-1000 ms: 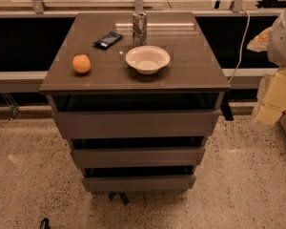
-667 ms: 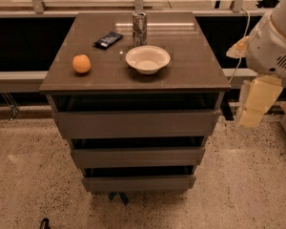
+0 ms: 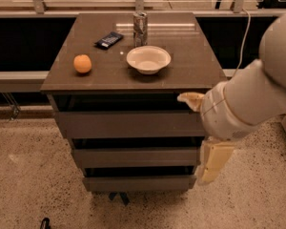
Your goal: Open middle drawer
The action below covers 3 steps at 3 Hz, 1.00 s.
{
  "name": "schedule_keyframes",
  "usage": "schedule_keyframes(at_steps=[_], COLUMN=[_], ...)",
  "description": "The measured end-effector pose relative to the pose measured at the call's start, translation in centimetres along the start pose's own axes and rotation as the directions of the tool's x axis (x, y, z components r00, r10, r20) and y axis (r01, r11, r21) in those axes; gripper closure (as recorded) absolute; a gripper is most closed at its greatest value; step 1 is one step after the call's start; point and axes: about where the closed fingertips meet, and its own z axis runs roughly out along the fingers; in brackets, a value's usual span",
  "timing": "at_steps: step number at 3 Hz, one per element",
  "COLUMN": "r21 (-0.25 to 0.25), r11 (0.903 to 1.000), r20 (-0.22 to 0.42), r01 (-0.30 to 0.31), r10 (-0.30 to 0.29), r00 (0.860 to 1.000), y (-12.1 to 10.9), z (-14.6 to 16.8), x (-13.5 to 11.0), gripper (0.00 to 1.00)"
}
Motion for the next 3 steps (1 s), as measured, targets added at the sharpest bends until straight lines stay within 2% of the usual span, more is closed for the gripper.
schedule_keyframes(at_steps=[1,2,3], r21=[-0.133,-0.13,-0.152], r11=[0.9911,0.9914,0.9883], r20=[0.023,0.024,0.034], r01=[-0.008,-0.009,-0.014], r10=[0.011,0.012,0.019], r00=[1.0,1.0,0.999], y=[2.7,2.7,2.6], z=[6.7,6.6,9.5], x=[2.6,2.6,3.3], gripper=[0.0,0.0,0.0])
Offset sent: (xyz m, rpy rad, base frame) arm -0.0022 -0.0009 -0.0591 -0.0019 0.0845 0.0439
